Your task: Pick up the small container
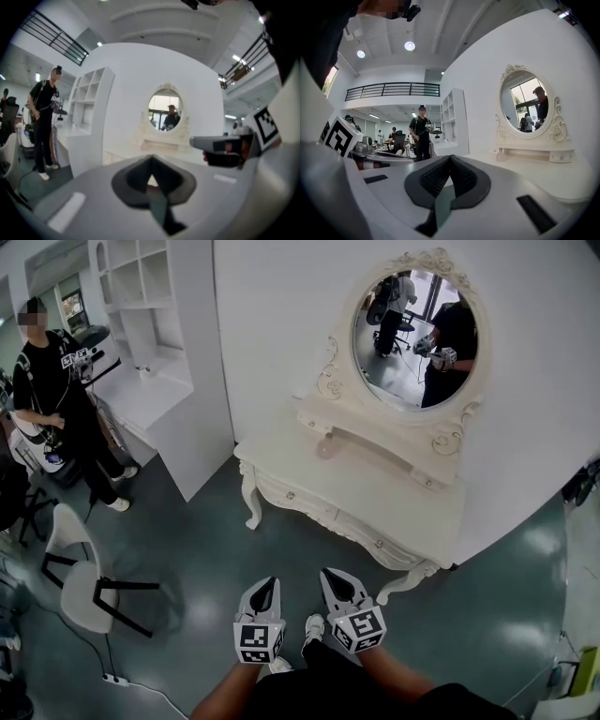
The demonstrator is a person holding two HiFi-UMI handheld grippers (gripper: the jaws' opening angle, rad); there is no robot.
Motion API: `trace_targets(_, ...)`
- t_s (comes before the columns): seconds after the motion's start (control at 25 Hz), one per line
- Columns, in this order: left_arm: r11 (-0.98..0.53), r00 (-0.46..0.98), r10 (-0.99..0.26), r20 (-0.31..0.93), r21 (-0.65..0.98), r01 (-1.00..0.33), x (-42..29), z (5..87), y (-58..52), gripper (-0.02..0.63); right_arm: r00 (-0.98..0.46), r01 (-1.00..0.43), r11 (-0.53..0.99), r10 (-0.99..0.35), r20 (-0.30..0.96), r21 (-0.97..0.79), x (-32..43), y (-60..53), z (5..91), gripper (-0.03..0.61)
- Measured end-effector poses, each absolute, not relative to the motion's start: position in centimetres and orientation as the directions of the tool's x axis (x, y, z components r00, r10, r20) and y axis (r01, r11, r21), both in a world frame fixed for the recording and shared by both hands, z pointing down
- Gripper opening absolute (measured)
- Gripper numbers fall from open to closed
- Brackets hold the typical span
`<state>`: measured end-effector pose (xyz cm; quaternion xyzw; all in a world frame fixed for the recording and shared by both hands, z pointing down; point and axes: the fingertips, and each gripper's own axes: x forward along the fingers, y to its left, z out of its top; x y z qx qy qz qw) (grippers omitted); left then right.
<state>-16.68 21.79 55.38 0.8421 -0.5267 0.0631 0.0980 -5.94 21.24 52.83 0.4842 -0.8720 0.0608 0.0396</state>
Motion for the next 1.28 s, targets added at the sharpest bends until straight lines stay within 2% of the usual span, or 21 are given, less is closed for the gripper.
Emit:
trace_targets(0.64, -0.432, 0.431, -0.877, 0.21, 0.042, -0.901, -12.7, 54.3, 11.8, 0.008, -0.598, -0.801, 0.597, -0.798, 0.076, -0.038, -4.0, 10.9, 51.3, 0.005)
trace_targets(1.28, -0.384, 0.375, -0.902, 0.215, -0.002, -0.923, -9.8, 53.2, 4.1, 0.008, -0.597, -0.801, 0.592, -0.8, 0.054, -0.085, 0.2, 3.5, 50.9, 0.005)
